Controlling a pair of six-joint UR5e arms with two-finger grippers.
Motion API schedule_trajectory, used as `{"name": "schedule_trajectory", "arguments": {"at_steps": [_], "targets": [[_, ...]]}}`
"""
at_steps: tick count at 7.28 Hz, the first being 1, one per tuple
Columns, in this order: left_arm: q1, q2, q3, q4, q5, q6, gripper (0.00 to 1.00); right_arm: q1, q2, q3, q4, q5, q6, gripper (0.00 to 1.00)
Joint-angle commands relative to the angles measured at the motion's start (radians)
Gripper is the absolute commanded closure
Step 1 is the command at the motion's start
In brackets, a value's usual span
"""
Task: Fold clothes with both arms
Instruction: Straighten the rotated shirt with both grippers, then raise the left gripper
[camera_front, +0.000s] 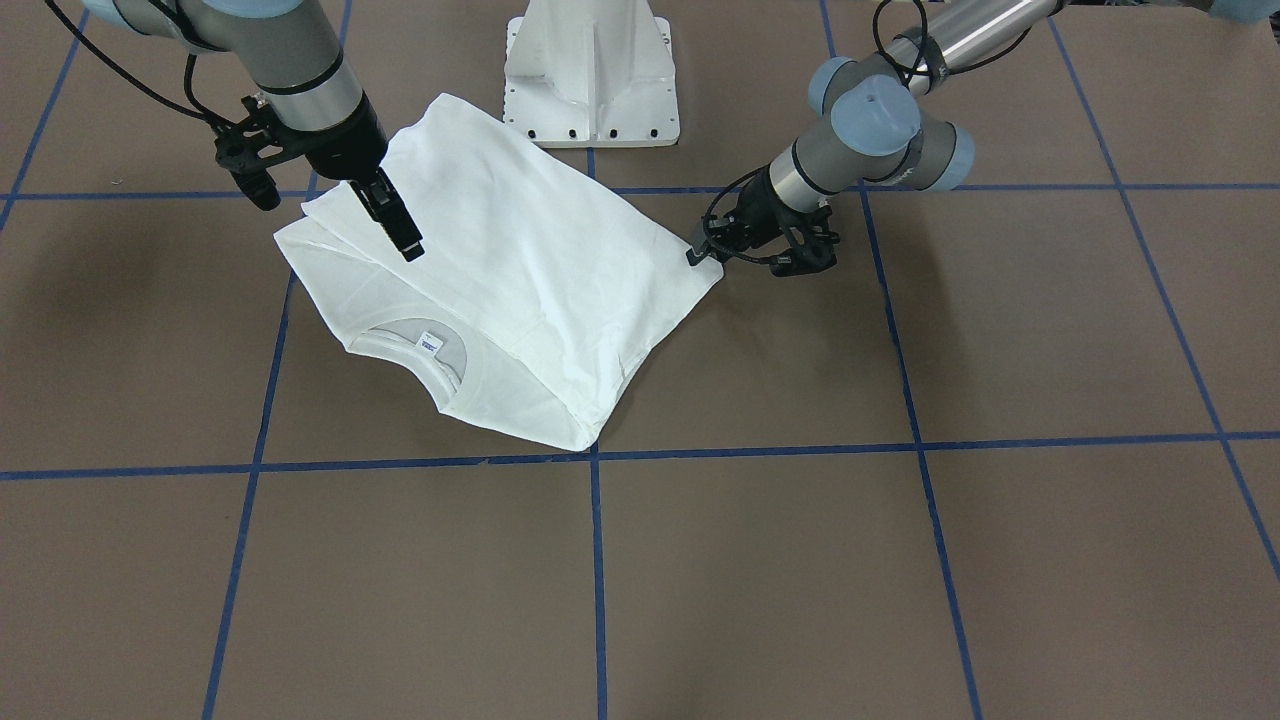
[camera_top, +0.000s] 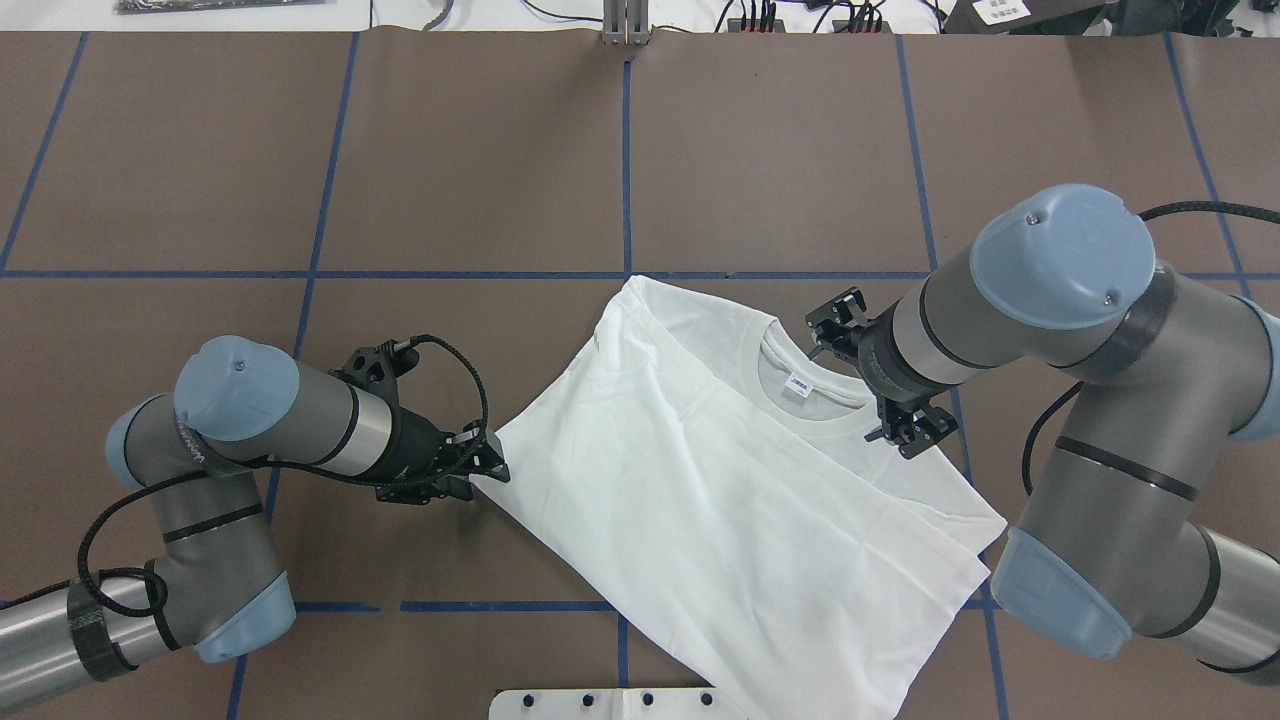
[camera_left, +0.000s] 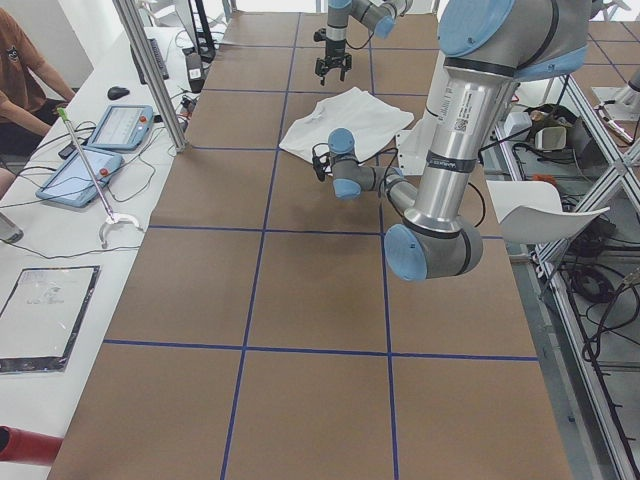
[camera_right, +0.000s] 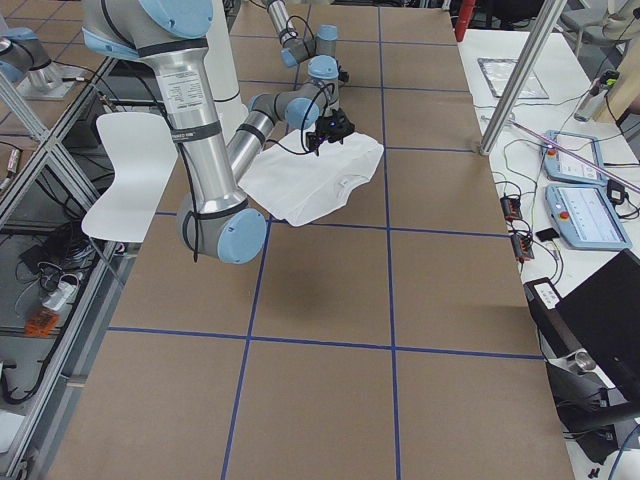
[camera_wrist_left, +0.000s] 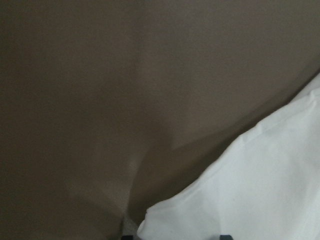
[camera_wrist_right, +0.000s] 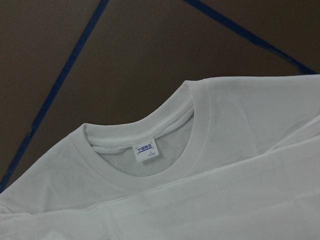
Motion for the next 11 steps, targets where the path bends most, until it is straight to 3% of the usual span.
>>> {"name": "schedule_trajectory", "arguments": {"at_steps": [1,4,6,8,9,10,11], "targets": [[-0.009,0.002,-0.001,-0.002,0.003,0.006,1.0,0.003,-0.001,0.001,0.0,0.0,0.0,0.0],[-0.126,-0.003,0.002,0.0,0.003,0.116,1.0,0.002,0.001,0.0,0.003,0.0,0.001,0.0],[-0.283,-0.067,0.11,-0.002,-0.005,0.288,1.0,0.002,0.002,0.001,0.003,0.0,0.001,0.0],[-0.365,-0.285,0.379,-0.017,-0.002,0.296,1.0,0.0,0.004,0.001,0.006,-0.015,0.004,0.0],[-0.39,-0.403,0.549,-0.056,0.006,0.336,1.0,-0.004,0.018,-0.005,0.006,-0.075,0.003,0.0],[-0.399,-0.449,0.651,-0.102,0.044,0.342,1.0,-0.01,0.024,-0.02,0.017,-0.118,0.003,0.0],[-0.399,-0.455,0.66,-0.103,0.059,0.342,0.58,-0.018,0.024,-0.032,0.047,-0.123,0.003,0.0]]}}
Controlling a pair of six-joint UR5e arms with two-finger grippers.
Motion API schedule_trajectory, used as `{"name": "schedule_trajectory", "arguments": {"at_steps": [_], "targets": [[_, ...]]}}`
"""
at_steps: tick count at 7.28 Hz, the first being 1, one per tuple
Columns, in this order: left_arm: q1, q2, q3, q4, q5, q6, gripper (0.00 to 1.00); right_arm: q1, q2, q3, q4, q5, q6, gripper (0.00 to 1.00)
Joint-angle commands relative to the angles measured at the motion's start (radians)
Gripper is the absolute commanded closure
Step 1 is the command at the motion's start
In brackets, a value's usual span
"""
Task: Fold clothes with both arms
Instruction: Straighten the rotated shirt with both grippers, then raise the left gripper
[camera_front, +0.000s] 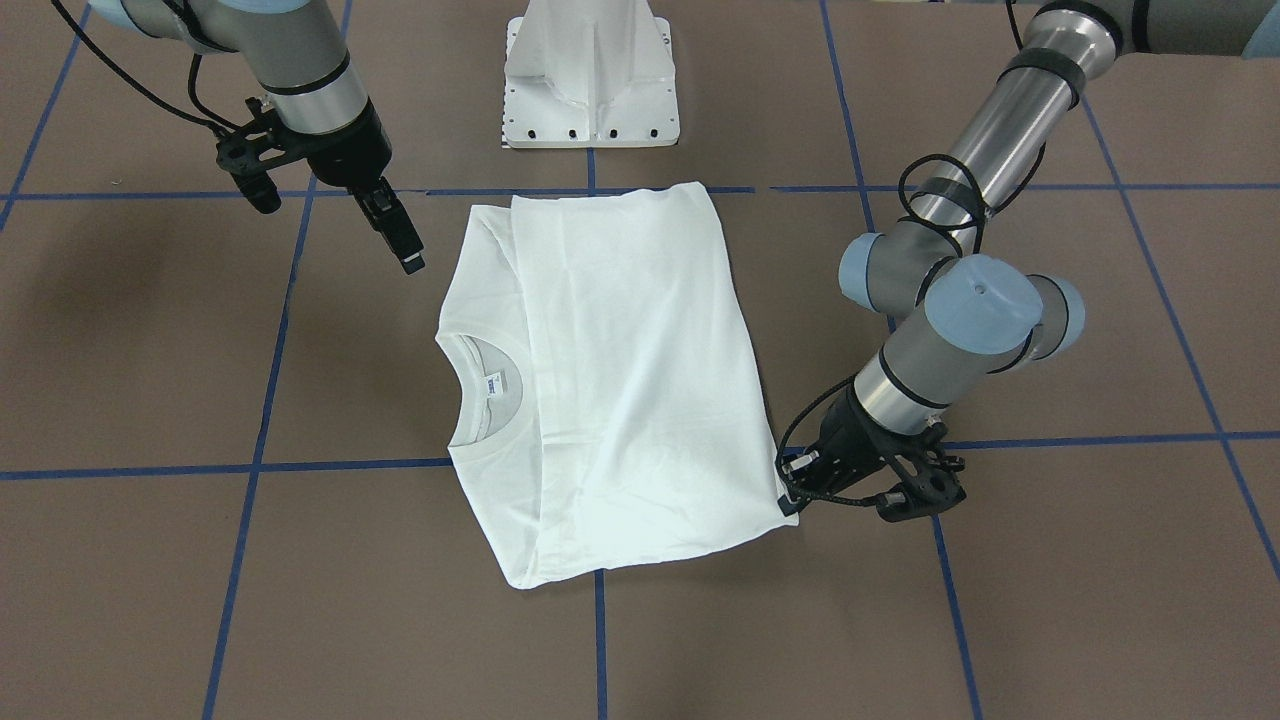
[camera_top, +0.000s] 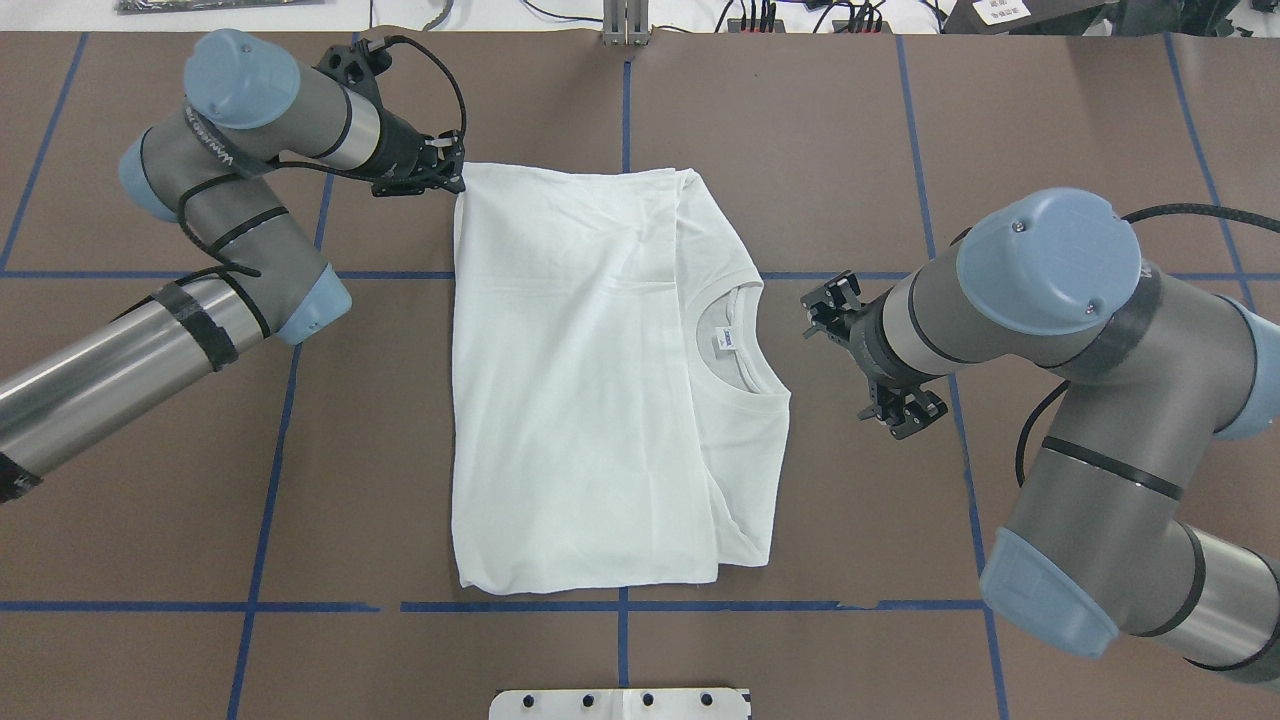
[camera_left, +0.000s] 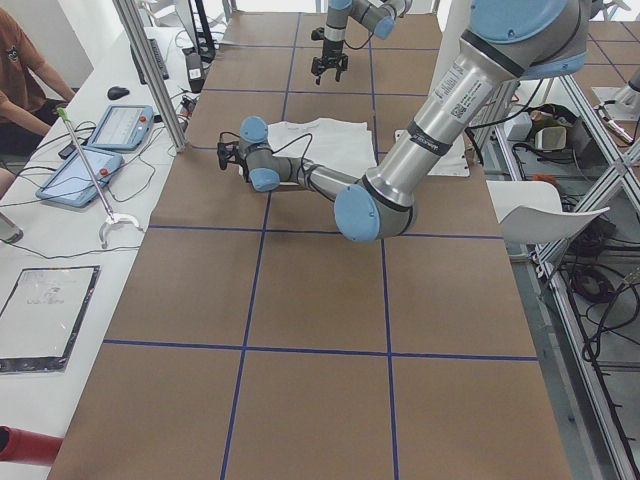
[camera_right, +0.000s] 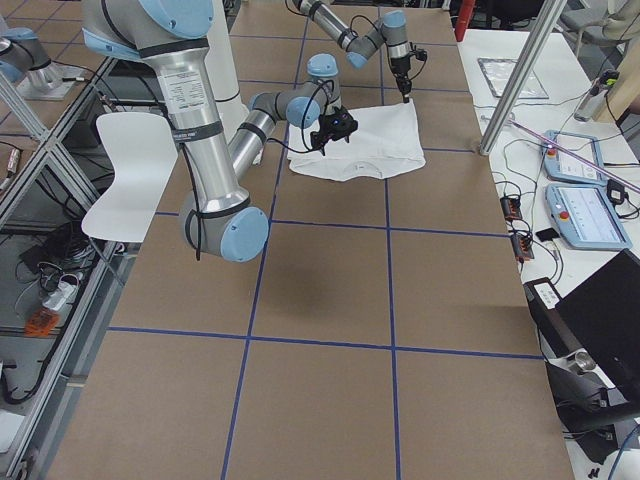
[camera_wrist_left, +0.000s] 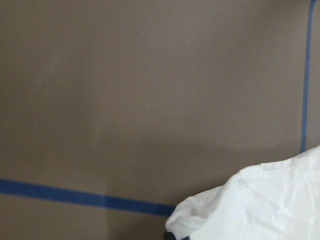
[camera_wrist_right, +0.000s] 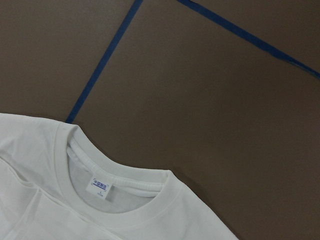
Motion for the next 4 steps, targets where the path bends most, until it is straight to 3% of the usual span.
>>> {"name": "schedule_trajectory", "arguments": {"at_steps": [1,3,4], "targets": [[-0.009,-0.039,0.058,-0.02,0.024,0.001,0.53,-0.043,0.013,-0.027,0.033,-0.034,0.001,0.0],[-0.035,0.023,-0.044,-0.004,0.0,0.003,0.5,-0.187,0.046,-0.056,0.033,-0.174,0.044,0.0],[-0.052,0.086,-0.11,-0.004,-0.053,0.003,0.5,-0.274,0.053,-0.061,0.034,-0.249,0.16,0.0]]}}
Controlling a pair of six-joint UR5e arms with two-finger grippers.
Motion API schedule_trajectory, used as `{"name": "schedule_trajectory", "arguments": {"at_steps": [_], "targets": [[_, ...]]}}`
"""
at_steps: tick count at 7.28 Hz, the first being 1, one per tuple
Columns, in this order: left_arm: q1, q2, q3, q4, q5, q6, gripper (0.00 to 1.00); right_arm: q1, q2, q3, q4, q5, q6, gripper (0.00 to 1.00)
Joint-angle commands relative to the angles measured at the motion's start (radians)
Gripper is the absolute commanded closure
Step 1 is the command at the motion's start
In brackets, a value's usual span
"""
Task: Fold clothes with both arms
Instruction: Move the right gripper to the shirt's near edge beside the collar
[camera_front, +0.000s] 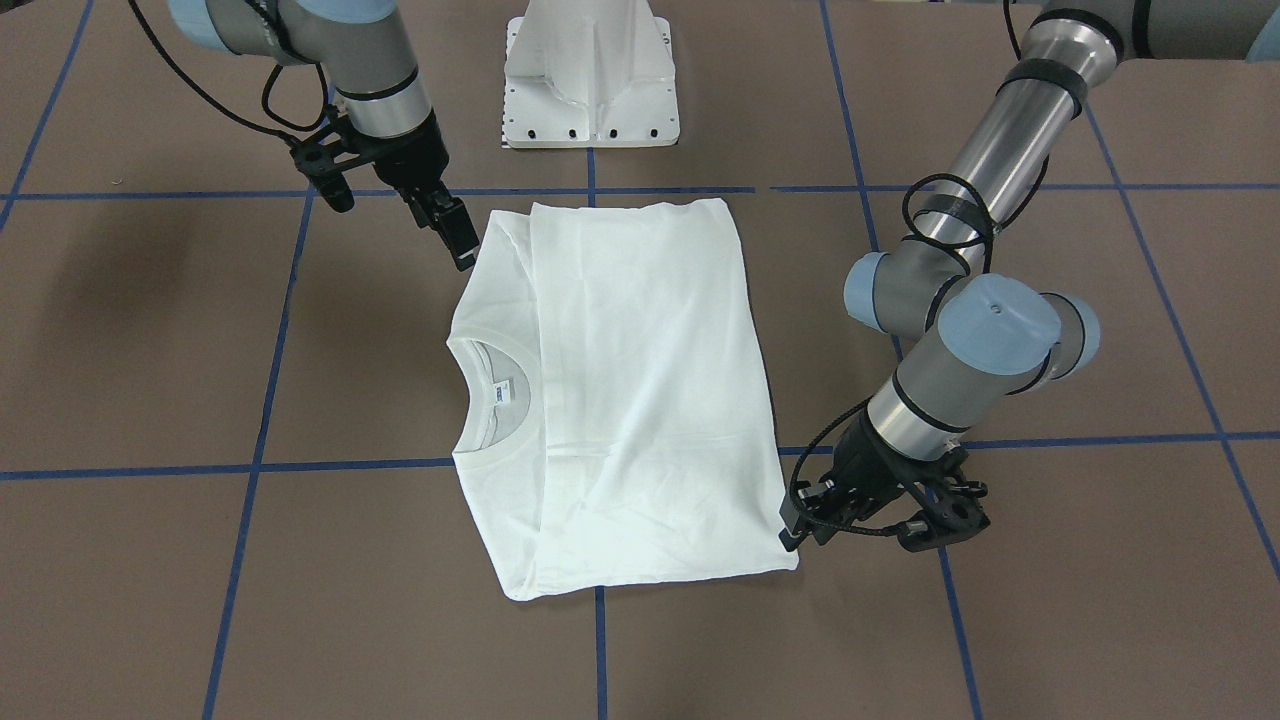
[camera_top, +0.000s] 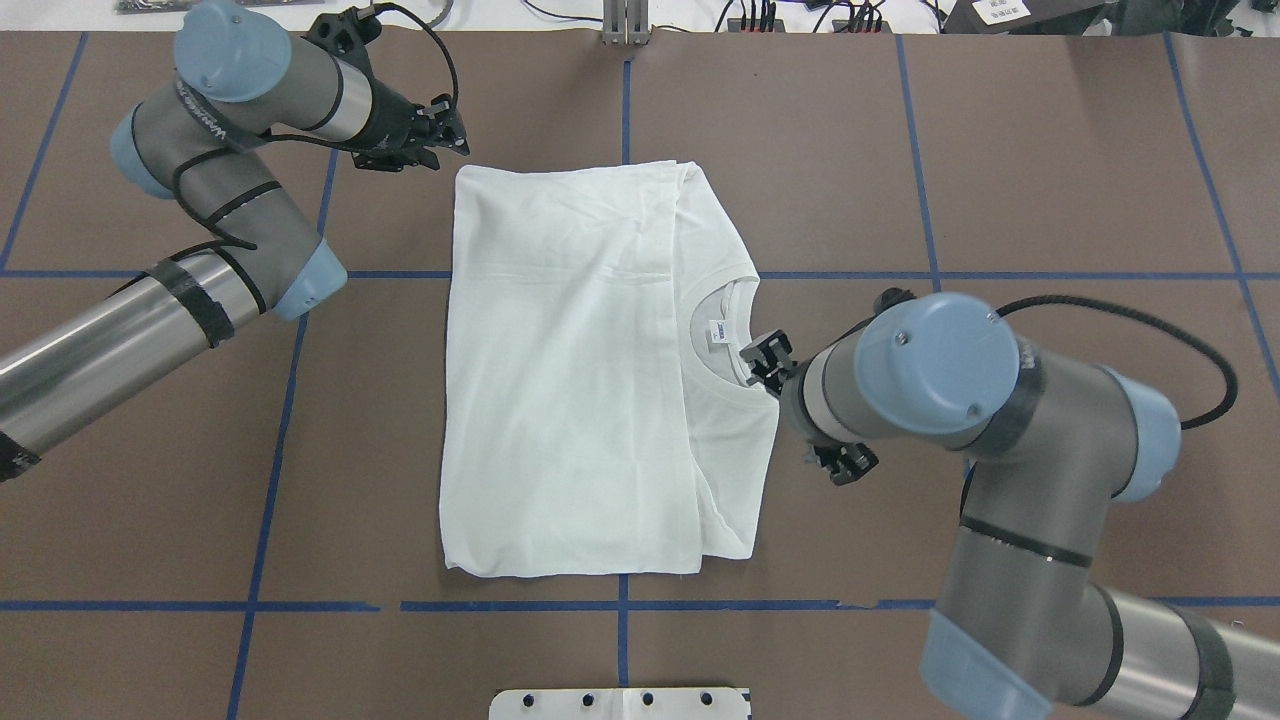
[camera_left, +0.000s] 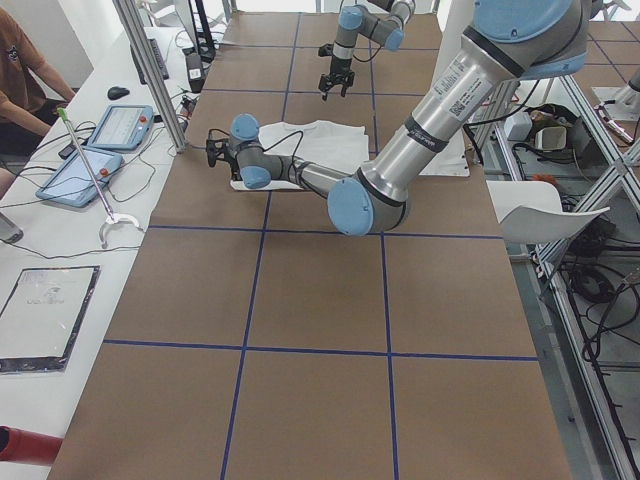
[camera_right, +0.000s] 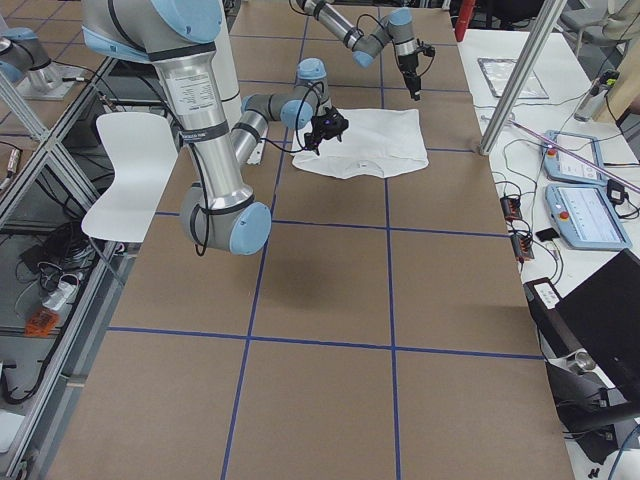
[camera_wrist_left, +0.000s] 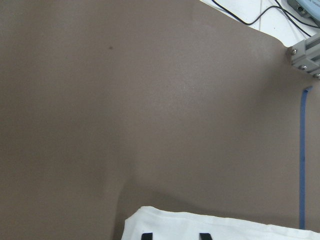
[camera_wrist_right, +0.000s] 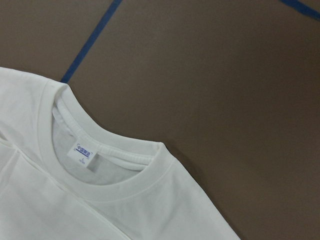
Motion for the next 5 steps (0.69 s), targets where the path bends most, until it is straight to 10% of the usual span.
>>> {"name": "schedule_trajectory", "arguments": {"at_steps": [1,5], "targets": [[-0.038,0.096,-0.114,0.001,-0.066,0.0,0.5,-0.168,0.025,-0.039,0.0,-0.152,0.138,0.0],[-0.04,0.143,-0.162,-0.001,-0.065,-0.001,0.5,-0.256,0.065,-0.108,0.008,-0.184,0.185,0.0]]}}
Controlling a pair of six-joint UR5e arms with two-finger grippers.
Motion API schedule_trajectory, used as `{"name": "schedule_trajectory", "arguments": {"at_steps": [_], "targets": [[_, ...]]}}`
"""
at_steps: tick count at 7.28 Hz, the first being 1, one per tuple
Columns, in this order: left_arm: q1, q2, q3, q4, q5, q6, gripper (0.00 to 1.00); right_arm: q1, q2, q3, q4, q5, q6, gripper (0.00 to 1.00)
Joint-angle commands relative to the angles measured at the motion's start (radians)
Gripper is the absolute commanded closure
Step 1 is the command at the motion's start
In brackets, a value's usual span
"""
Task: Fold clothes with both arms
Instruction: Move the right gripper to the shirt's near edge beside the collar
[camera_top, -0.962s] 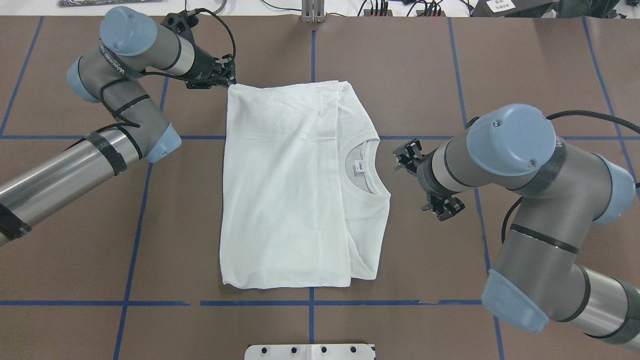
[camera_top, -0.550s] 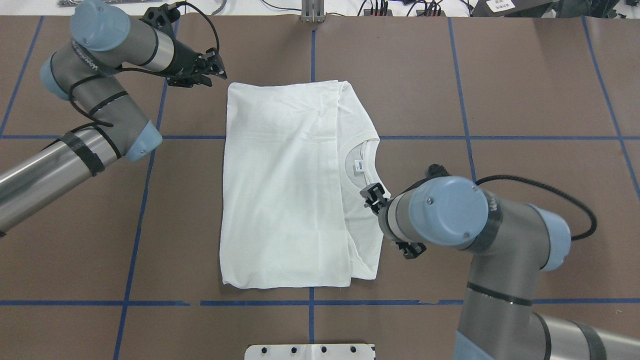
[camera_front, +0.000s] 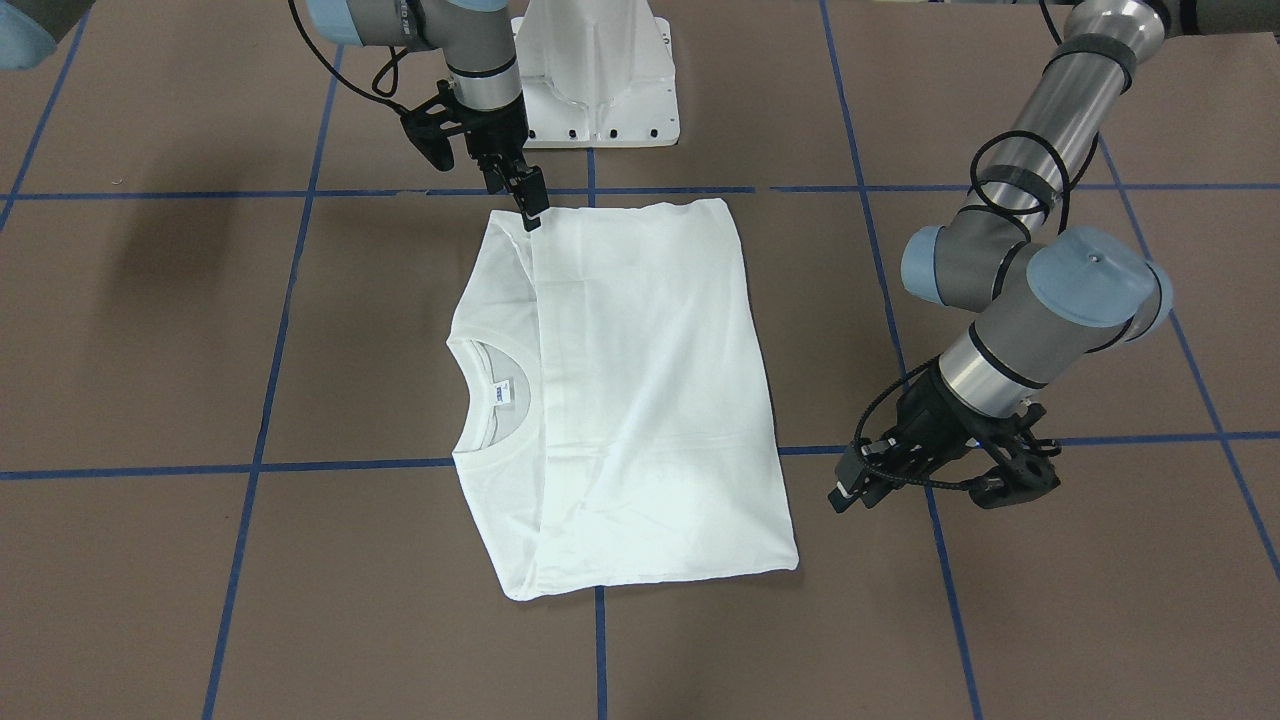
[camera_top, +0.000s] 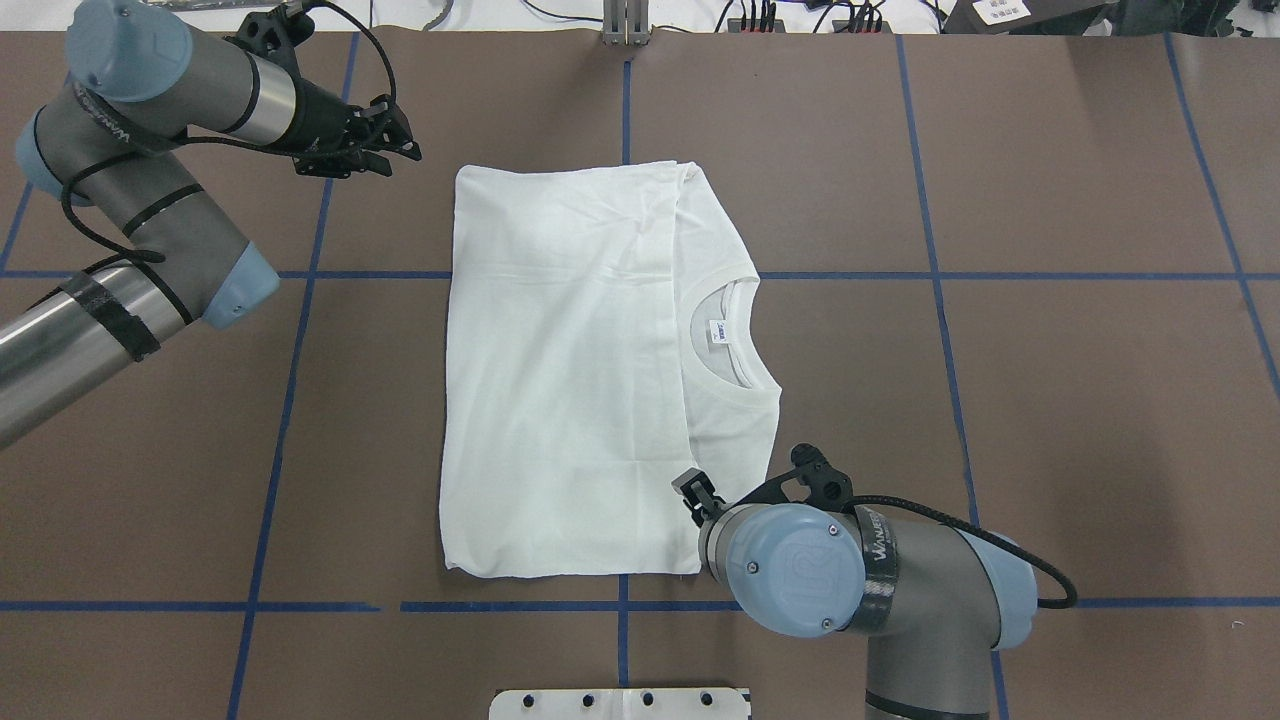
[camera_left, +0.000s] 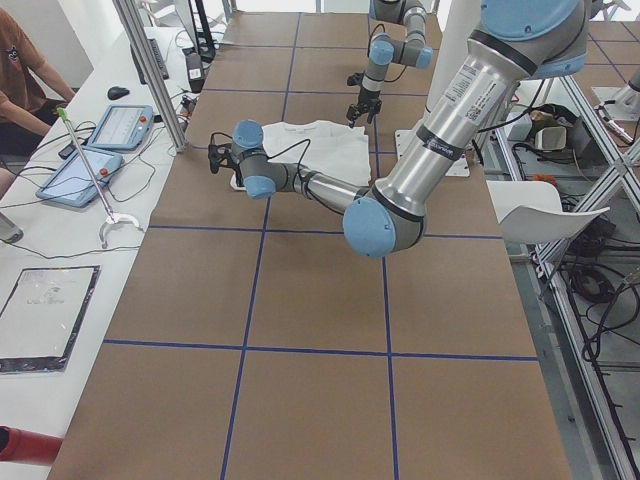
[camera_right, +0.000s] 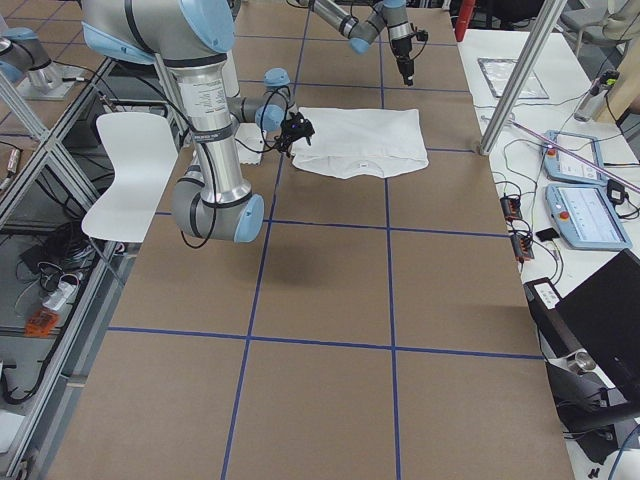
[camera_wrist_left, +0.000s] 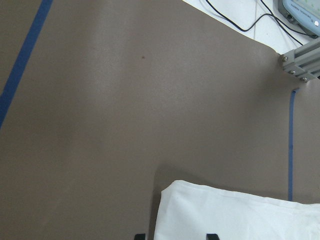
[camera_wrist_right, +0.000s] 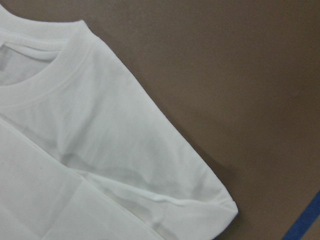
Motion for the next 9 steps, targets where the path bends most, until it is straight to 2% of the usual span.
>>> {"name": "schedule_trajectory", "arguments": {"at_steps": [1,5,7,8,9], "targets": [[0.0,0.04,-0.04,-0.001,0.001,0.0,0.5,-0.013,0.034,-0.043,0.004,-0.003,0.017,0.0],[0.0,0.04,-0.041,0.0,0.0,0.0,0.5,-0.014,0.039,-0.07,0.004,-0.006,0.024,0.0],[0.0,0.04,-0.041,0.0,0.0,0.0,0.5,-0.021,0.039,-0.08,0.004,-0.006,0.024,0.04],[0.0,0.04,-0.043,0.0,-0.002,0.0,0.5,-0.022,0.039,-0.081,0.004,-0.006,0.025,0.1],[0.0,0.04,-0.043,0.0,-0.002,0.0,0.5,-0.022,0.039,-0.081,0.004,-0.006,0.037,0.27]]}}
